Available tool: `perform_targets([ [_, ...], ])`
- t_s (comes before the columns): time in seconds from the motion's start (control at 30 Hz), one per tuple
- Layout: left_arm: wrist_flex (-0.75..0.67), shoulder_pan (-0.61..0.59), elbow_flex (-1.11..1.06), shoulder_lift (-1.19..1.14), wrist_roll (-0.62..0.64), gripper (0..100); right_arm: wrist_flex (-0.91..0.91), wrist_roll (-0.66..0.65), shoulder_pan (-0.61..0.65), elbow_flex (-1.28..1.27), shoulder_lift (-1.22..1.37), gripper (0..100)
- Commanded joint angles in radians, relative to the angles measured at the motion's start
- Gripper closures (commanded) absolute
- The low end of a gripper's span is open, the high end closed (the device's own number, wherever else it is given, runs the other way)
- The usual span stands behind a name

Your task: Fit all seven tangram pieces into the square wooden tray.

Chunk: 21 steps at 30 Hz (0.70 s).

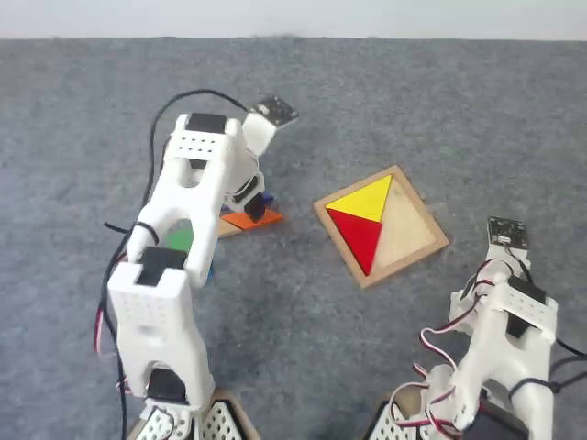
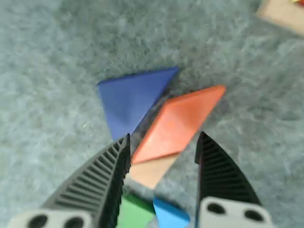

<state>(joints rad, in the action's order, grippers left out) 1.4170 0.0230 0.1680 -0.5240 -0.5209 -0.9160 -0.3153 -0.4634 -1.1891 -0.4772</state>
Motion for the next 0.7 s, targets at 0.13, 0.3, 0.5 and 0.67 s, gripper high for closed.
perform_targets([
  [0.13, -0.078, -0.009, 0.048, -0.068, -0.014, 78, 0.022, 0.012, 0.008, 0.017, 0.036, 74.9],
  [0.3, -0.026, 0.012, 0.042, -0.083, 0.035, 78, 0.022, 0.012, 0.010, 0.017, 0.036, 74.9],
  [0.5, -0.003, 0.025, 0.048, -0.087, 0.104, 80, 0.022, 0.012, 0.010, 0.017, 0.036, 74.9],
  [0.67, -0.005, 0.032, 0.039, -0.107, 0.103, 80, 0.022, 0.012, 0.010, 0.017, 0.038, 74.9],
])
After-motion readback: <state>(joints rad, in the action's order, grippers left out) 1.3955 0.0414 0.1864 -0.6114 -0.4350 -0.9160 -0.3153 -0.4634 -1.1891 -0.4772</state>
